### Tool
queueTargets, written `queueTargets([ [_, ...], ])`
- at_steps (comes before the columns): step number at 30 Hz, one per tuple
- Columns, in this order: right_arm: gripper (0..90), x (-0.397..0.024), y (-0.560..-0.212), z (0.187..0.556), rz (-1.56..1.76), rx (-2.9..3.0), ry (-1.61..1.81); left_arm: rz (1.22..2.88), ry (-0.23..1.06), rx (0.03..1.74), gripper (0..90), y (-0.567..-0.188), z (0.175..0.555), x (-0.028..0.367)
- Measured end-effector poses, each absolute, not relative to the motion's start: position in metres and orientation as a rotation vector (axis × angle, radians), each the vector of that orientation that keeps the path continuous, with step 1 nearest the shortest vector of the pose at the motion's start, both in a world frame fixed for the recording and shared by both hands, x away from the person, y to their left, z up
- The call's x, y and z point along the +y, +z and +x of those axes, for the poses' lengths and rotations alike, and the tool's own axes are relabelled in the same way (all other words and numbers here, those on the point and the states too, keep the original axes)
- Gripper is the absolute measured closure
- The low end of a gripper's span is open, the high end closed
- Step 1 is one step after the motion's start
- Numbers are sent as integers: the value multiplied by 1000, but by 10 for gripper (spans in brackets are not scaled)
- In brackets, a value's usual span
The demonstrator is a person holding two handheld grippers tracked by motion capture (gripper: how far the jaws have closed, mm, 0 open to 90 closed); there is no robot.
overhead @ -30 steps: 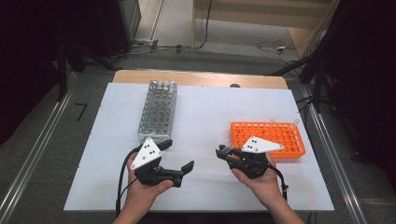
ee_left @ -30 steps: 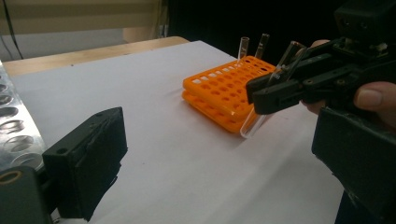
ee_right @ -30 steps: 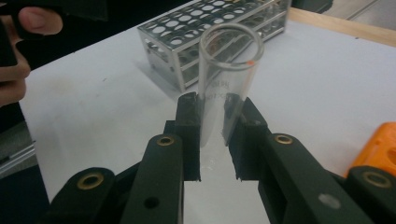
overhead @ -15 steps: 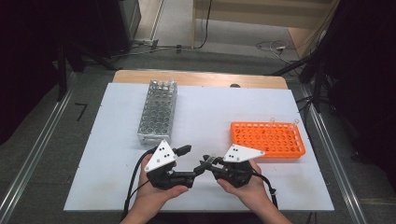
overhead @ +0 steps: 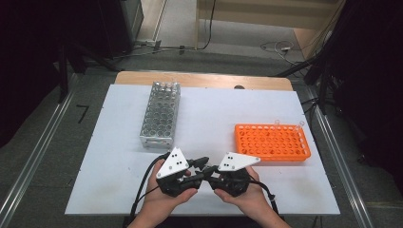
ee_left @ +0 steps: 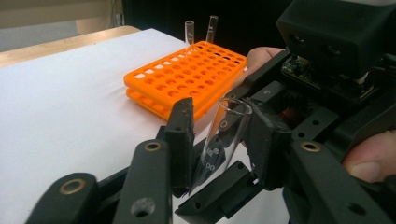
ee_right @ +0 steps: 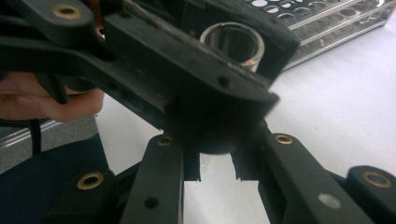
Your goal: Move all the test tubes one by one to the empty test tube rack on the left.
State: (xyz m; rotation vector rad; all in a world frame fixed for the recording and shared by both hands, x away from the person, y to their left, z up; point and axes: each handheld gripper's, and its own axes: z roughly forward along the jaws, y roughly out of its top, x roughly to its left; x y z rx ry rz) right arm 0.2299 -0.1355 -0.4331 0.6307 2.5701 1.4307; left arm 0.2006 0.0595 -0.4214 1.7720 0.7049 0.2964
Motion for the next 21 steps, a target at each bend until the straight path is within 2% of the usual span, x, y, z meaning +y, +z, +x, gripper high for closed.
queueTargets([
  [4,736,-135,-434,230,630,2583,1431,1775,296,692,705,-422,200,58],
  [21,720,-136,-434,229,625,2583,1422,1756,304,699,757,-422,203,66],
])
